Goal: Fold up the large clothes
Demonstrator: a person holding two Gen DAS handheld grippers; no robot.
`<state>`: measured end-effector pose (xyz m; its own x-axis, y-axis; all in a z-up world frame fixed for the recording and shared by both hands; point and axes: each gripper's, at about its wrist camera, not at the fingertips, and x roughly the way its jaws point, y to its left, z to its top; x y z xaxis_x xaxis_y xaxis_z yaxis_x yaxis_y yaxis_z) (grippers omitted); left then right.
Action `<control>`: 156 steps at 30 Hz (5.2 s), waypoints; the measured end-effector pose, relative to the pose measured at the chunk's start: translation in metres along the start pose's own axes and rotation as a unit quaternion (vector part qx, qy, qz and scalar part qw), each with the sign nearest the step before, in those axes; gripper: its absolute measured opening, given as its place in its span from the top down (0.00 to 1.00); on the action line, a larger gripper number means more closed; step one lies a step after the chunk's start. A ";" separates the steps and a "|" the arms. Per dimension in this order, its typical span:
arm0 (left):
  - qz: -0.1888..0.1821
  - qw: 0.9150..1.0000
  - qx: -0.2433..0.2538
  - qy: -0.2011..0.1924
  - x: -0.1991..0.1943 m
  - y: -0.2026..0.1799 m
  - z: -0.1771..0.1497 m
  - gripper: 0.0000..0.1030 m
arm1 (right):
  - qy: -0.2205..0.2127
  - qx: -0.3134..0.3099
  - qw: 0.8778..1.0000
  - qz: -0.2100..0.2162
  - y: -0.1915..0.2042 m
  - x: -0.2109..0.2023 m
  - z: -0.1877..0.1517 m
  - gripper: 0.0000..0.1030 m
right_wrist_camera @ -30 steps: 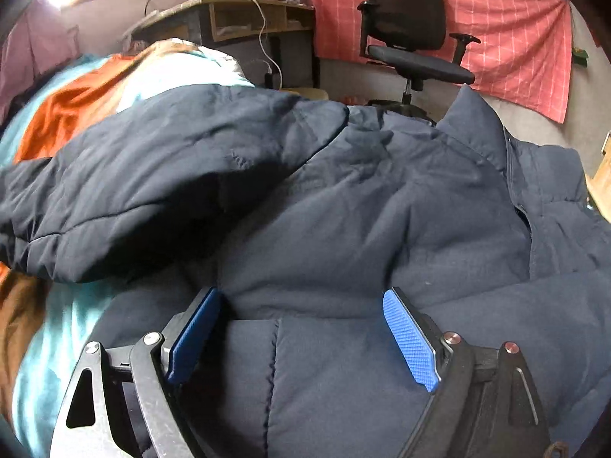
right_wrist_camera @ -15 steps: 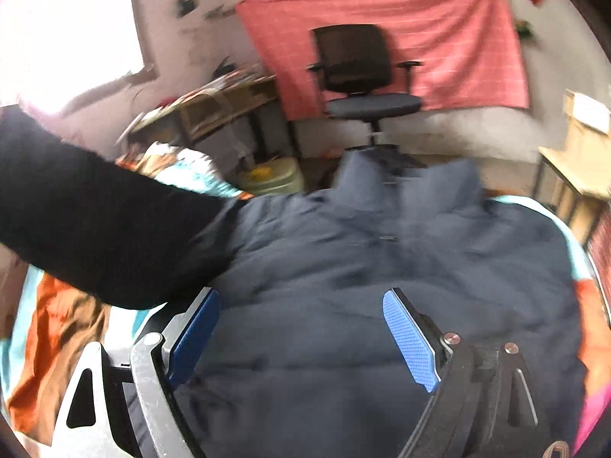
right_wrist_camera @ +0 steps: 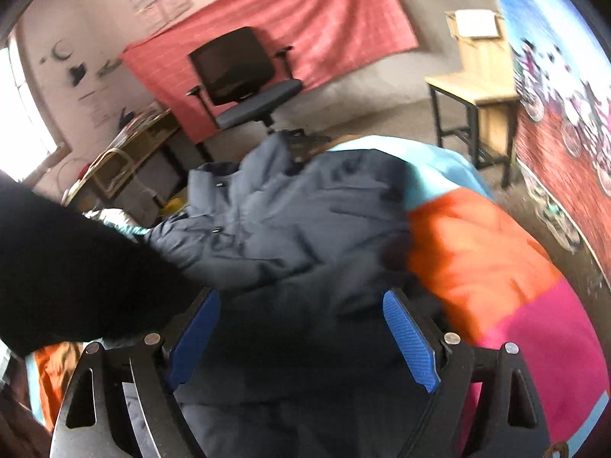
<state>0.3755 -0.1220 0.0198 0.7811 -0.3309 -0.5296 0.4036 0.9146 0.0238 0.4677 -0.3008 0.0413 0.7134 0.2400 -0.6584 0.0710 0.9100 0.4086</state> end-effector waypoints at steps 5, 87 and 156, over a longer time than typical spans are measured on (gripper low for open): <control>-0.017 0.997 0.003 0.069 0.041 -0.018 -0.018 0.95 | 0.013 0.050 0.998 0.038 -0.028 -0.004 -0.001 0.16; 0.125 0.974 -0.113 0.151 0.052 0.127 -0.073 0.23 | 0.087 -0.181 0.979 -0.040 0.088 0.085 -0.076 0.60; 0.191 0.936 -0.211 0.204 0.273 0.271 0.151 0.02 | 0.063 0.065 0.995 -0.042 0.051 0.243 0.196 0.00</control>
<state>0.7699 0.0006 0.0102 0.5474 0.0770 -0.8333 -0.1605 0.9869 -0.0143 0.7813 -0.2618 0.0257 0.6084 0.2135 -0.7644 0.2218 0.8791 0.4220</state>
